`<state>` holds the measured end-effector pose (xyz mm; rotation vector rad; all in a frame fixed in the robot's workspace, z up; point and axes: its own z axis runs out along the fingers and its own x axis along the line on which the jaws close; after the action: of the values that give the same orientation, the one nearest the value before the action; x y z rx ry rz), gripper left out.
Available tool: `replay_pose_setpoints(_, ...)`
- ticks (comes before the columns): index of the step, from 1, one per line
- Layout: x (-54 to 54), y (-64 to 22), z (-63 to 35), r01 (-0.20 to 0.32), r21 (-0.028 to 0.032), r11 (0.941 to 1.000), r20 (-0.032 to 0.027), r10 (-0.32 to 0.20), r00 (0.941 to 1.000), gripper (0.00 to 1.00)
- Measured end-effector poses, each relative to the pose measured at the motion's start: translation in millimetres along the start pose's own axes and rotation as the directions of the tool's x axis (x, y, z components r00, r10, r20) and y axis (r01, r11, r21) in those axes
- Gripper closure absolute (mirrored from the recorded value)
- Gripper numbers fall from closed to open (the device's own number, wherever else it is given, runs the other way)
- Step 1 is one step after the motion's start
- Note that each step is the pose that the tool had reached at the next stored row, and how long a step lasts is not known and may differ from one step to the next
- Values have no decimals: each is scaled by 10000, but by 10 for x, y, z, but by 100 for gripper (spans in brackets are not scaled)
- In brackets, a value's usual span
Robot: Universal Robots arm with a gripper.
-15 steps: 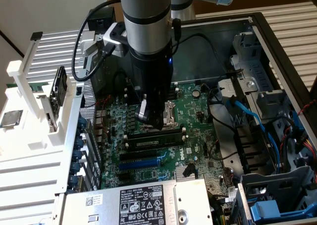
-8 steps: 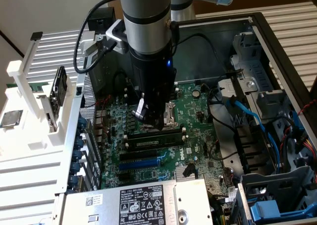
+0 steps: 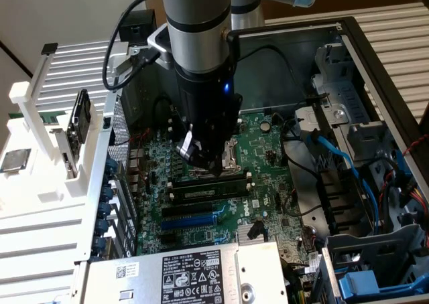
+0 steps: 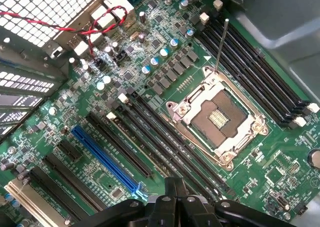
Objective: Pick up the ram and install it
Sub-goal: 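Press down the ram until it locks into place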
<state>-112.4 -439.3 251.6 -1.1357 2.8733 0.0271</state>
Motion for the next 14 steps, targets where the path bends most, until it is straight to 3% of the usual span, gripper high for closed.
replay_pose_setpoints(3, 0, 0, 0, -615, 34, 9981, 0, 615, 9981, 90)
replay_pose_setpoints(4, 0, 0, 0, -1223, 67, 9925, 1, 1223, 9925, 90)
replay_pose_setpoints(9, 0, 0, 0, -1985, 109, 9800, 6, 1985, 9801, 90)
replay_pose_setpoints(14, 0, 0, 0, -2742, 151, 9616, 14, 2742, 9617, 90)
